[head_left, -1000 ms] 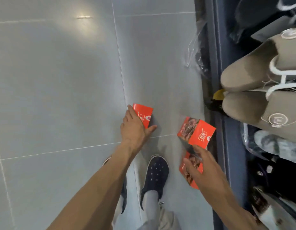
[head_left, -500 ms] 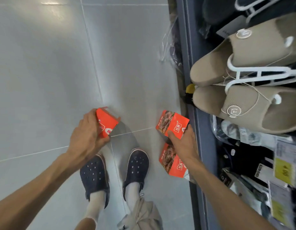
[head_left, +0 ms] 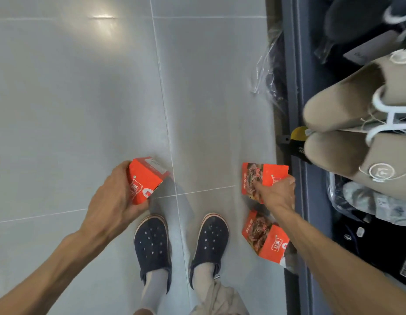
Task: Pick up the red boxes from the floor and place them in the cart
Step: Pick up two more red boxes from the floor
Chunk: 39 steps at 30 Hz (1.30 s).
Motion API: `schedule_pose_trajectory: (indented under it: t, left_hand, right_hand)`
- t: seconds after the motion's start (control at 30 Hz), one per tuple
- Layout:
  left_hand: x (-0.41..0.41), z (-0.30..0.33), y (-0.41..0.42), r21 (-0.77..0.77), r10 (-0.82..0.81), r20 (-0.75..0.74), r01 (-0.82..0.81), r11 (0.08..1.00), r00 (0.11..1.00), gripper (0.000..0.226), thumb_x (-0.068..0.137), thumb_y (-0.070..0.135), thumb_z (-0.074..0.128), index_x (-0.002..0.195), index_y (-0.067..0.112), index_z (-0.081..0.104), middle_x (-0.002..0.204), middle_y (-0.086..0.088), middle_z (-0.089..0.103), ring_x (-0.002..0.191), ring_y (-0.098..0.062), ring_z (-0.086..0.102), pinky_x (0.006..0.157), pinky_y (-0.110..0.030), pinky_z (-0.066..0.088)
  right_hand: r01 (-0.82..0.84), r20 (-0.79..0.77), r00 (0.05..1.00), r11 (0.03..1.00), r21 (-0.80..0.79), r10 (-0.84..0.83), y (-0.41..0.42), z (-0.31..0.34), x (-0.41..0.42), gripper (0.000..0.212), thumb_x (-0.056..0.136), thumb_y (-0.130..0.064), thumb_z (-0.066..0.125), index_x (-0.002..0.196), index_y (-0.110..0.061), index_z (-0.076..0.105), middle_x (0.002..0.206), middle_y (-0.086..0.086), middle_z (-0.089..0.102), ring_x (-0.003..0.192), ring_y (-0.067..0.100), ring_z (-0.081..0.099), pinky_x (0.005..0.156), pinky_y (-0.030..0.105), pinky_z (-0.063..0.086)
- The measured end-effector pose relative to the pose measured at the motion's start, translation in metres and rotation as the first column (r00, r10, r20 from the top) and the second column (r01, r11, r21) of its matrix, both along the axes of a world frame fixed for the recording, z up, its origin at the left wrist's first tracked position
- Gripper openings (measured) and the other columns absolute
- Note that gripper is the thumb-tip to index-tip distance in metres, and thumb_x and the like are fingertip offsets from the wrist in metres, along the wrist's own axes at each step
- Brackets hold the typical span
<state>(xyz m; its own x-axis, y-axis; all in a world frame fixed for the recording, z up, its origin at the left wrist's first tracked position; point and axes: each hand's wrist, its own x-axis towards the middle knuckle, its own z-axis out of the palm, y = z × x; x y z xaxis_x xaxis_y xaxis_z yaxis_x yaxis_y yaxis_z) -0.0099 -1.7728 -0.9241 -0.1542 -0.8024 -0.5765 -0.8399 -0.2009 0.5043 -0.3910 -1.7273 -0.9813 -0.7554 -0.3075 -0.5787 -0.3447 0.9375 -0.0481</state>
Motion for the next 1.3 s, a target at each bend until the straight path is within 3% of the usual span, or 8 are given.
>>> schedule_pose_trajectory:
  t: [0.17,0.33,0.53,0.67,0.8,0.9,1.07,1.3]
  left_hand:
    - [0.012,0.092,-0.018,-0.022,-0.029,0.029,0.030,0.999,0.999,0.090,0.066,0.050,0.077,0.139,0.031,0.028,0.124,0.001,0.054,0.099,-0.025,0.058,0.074,-0.042,0.053]
    - [0.045,0.226,-0.044,-0.095,-0.030,0.034,0.033,0.995,0.999,0.088,0.066,0.043,0.071,0.141,0.041,0.024,0.115,0.008,0.054,0.092,-0.019,0.056,0.070,-0.038,0.051]
    - [0.101,0.432,-0.043,-0.240,0.036,0.103,-0.010,0.971,0.994,0.095,0.067,0.053,0.062,0.148,0.032,0.018,0.126,0.004,0.051,0.103,-0.021,0.056,0.081,-0.038,0.049]
    - [0.135,0.557,-0.005,-0.328,0.110,0.120,-0.066,0.943,0.987,0.086,0.069,0.057,0.066,0.142,0.034,0.028,0.120,0.009,0.054,0.101,-0.017,0.058,0.081,-0.037,0.049]
    - [0.160,0.658,0.055,-0.403,0.246,0.155,-0.166,0.900,0.957,0.083,0.066,0.068,0.064,0.136,0.035,0.035,0.117,0.011,0.056,0.100,-0.016,0.059,0.082,-0.036,0.049]
    - [0.177,0.723,0.112,-0.446,0.356,0.189,-0.243,0.862,0.915,0.093,0.062,0.067,0.059,0.143,0.029,0.031,0.125,0.003,0.052,0.109,-0.022,0.057,0.086,-0.038,0.049]
    - [0.206,0.796,0.239,-0.482,0.629,0.129,-0.506,0.715,0.766,0.099,0.062,0.069,0.066,0.145,0.032,0.026,0.135,0.007,0.051,0.112,-0.014,0.055,0.095,-0.036,0.048]
    - [0.204,0.877,0.471,-0.531,0.869,0.156,-0.703,0.474,0.469,0.092,0.071,0.046,0.075,0.148,0.024,0.030,0.136,0.000,0.052,0.115,-0.019,0.055,0.087,-0.022,0.039]
  right_hand:
    - [-0.381,0.091,0.913,0.910,-0.162,0.398,-0.041,0.115,0.028,0.098,0.051,-0.062,0.081,0.131,-0.021,0.040,0.122,0.005,0.058,0.111,0.031,0.061,0.091,0.055,0.054]
    - [-0.747,-0.021,0.628,0.595,-0.297,0.778,-0.108,0.276,0.075,0.082,0.063,-0.067,0.079,0.130,-0.035,0.044,0.115,-0.009,0.060,0.104,0.021,0.061,0.083,0.046,0.053]
    - [-0.936,-0.185,0.287,0.234,-0.264,0.940,-0.166,0.497,0.137,0.078,0.066,-0.062,0.072,0.131,-0.031,0.043,0.112,-0.006,0.065,0.103,0.026,0.064,0.079,0.040,0.046]
    - [-0.933,-0.245,0.146,0.051,-0.355,0.958,-0.158,0.624,0.178,0.072,0.068,-0.072,0.070,0.126,-0.038,0.044,0.109,-0.014,0.062,0.104,0.018,0.061,0.079,0.038,0.047]
    - [-0.890,-0.239,0.031,-0.082,-0.448,0.970,-0.140,0.719,0.221,0.069,0.062,-0.083,0.065,0.110,-0.037,0.047,0.094,-0.014,0.061,0.090,0.015,0.062,0.075,0.039,0.045]
    - [-0.859,-0.258,-0.123,-0.233,-0.456,0.958,-0.125,0.775,0.254,0.084,0.057,-0.082,0.067,0.126,-0.041,0.043,0.111,-0.013,0.061,0.103,0.022,0.062,0.086,0.043,0.049]
    - [-0.730,-0.292,-0.396,-0.491,-0.474,0.871,-0.076,0.869,0.331,0.097,0.062,-0.070,0.077,0.143,-0.037,0.037,0.132,-0.006,0.056,0.116,0.025,0.056,0.092,0.040,0.048]
    - [-0.411,-0.338,-0.715,-0.758,-0.506,0.613,0.071,0.950,0.466,0.091,0.055,-0.071,0.078,0.132,-0.034,0.046,0.111,-0.007,0.062,0.098,0.015,0.061,0.085,0.035,0.052]
